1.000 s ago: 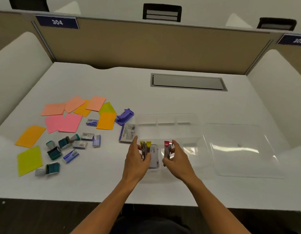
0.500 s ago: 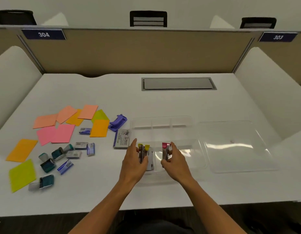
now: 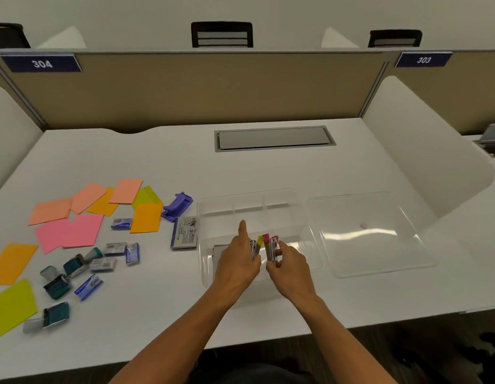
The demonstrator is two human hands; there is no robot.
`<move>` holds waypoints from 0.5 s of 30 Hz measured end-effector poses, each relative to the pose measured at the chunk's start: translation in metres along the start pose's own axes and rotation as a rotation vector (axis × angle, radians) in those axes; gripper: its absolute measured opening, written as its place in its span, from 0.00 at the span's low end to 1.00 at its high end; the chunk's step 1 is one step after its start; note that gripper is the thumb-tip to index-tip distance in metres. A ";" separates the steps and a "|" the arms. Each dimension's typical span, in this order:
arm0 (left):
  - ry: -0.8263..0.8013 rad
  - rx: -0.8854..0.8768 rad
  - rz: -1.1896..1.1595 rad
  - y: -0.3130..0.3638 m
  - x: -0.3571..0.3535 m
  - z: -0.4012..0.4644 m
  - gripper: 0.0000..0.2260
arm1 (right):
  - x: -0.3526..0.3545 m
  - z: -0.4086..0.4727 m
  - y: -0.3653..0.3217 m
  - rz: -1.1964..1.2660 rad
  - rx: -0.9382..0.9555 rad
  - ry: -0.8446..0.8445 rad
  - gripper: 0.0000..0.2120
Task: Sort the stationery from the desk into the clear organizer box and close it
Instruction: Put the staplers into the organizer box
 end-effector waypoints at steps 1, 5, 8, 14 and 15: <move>-0.008 0.011 0.032 0.001 0.000 0.002 0.40 | 0.001 0.000 0.002 0.006 -0.002 0.020 0.15; -0.035 0.034 0.151 0.006 -0.001 0.006 0.42 | 0.012 -0.002 0.006 0.058 -0.016 0.074 0.19; -0.057 0.031 0.194 0.009 -0.005 0.010 0.41 | 0.014 -0.005 0.005 0.115 -0.022 0.076 0.21; -0.061 0.027 0.221 0.011 -0.012 0.013 0.42 | 0.010 -0.006 0.004 0.119 -0.010 0.077 0.22; -0.058 0.028 0.229 0.011 -0.012 0.013 0.42 | 0.009 -0.006 0.004 0.112 -0.008 0.073 0.21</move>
Point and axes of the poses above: each hand's wrist, its own z-axis towards the middle knuckle, its own x-axis out of the back of the hand, y = z × x, the point moved 1 cm from there along z, towards the middle knuckle, and after that the axes turned 15 degrees about -y, right-handed, at the moved point
